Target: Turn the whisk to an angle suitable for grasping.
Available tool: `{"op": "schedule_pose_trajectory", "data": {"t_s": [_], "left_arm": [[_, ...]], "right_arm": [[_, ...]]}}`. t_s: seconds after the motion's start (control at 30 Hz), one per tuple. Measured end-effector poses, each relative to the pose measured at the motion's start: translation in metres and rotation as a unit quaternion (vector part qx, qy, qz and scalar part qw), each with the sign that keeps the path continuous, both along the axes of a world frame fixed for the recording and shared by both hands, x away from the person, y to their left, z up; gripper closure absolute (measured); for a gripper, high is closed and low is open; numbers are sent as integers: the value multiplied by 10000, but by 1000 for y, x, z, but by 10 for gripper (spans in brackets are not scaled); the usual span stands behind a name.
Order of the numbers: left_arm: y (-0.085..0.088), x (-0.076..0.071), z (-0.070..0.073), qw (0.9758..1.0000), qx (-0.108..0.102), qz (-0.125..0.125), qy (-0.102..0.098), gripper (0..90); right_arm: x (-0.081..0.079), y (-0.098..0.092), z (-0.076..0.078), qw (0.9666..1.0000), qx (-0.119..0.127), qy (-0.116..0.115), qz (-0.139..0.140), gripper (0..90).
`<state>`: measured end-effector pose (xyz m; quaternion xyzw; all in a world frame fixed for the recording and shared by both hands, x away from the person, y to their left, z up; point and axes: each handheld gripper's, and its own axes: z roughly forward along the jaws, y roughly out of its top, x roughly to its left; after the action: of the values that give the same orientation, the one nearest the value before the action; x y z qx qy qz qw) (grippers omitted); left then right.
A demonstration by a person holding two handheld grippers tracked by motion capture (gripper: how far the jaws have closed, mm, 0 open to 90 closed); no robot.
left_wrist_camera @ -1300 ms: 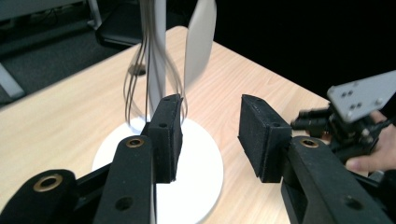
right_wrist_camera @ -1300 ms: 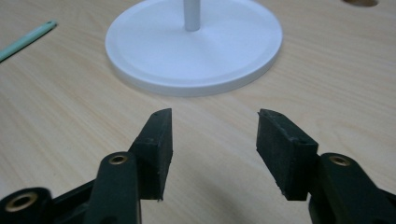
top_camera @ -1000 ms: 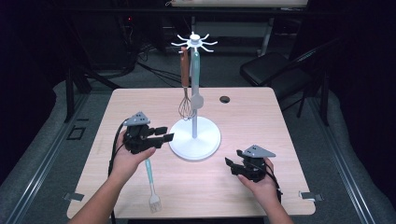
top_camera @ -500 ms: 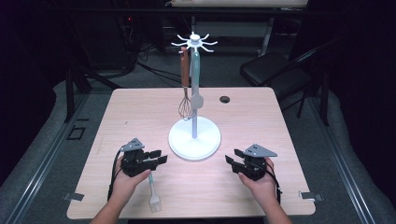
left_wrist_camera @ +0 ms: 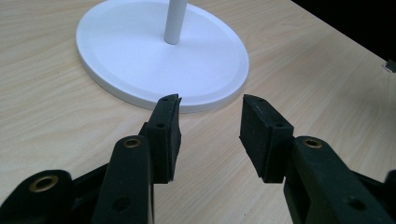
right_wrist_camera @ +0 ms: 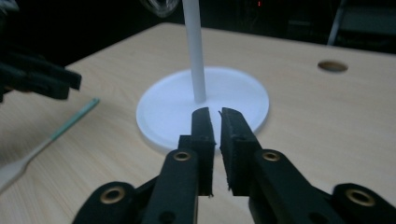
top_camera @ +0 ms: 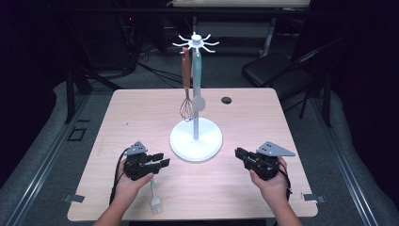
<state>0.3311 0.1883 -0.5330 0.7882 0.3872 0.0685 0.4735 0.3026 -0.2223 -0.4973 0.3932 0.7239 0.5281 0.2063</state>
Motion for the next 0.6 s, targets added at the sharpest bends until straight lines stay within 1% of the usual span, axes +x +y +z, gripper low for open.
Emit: {"op": "schedule_pose_trajectory", "data": {"t_s": [0.03, 0.07, 0.1, 0.17, 0.2, 0.23, 0.27, 0.33, 0.4, 0.47, 0.5, 0.53, 0.6], "left_arm": [[0, 0, 0, 10000, -21, 1, -2, 577], [1, 0, 0, 10000, -19, 3, -12, 577], [1, 0, 0, 10000, -43, 20, -29, 577], [2, 1, 1, 10000, -58, 23, -25, 577], [3, 0, 1, 10000, -79, 42, -25, 577], [3, 0, 0, 9999, -93, 51, -35, 578], [3, 0, 1, 9999, -94, 58, -28, 579], [4, 0, 1, 9999, -110, 60, -13, 578], [4, 1, 1, 9999, -117, 53, -11, 578], [5, 1, 1, 9999, -115, 68, -1, 578], [5, 1, 1, 9999, -127, 75, 5, 580], [6, 1, 0, 9998, -154, 85, -3, 582], [6, 2, 0, 9998, -161, 113, 4, 586]], "right_arm": [[-1, -2, 8, 9999, 36, -116, -14, 897], [-1, -4, 19, 9995, 172, -256, -8, 900], [0, -5, 25, 9991, 258, -330, 16, 900], [2, -8, 47, 9975, 438, -548, 20, 900], [4, -9, 56, 9967, 495, -639, -2, 900], [6, -9, 62, 9964, 534, -662, 38, 900], [9, -9, 71, 9960, 552, -694, 64, 900], [14, -9, 87, 9965, 408, -732, 31, 900], [19, -8, 103, 9955, 289, -905, 21, 900], [24, -8, 117, 9944, 280, -1021, 71, 900], [26, -8, 124, 9933, 303, -1113, 43, 900], [29, -7, 133, 9922, 344, -1196, 72, 900], [34, -7, 145, 9911, 374, -1272, 88, 900]]}}
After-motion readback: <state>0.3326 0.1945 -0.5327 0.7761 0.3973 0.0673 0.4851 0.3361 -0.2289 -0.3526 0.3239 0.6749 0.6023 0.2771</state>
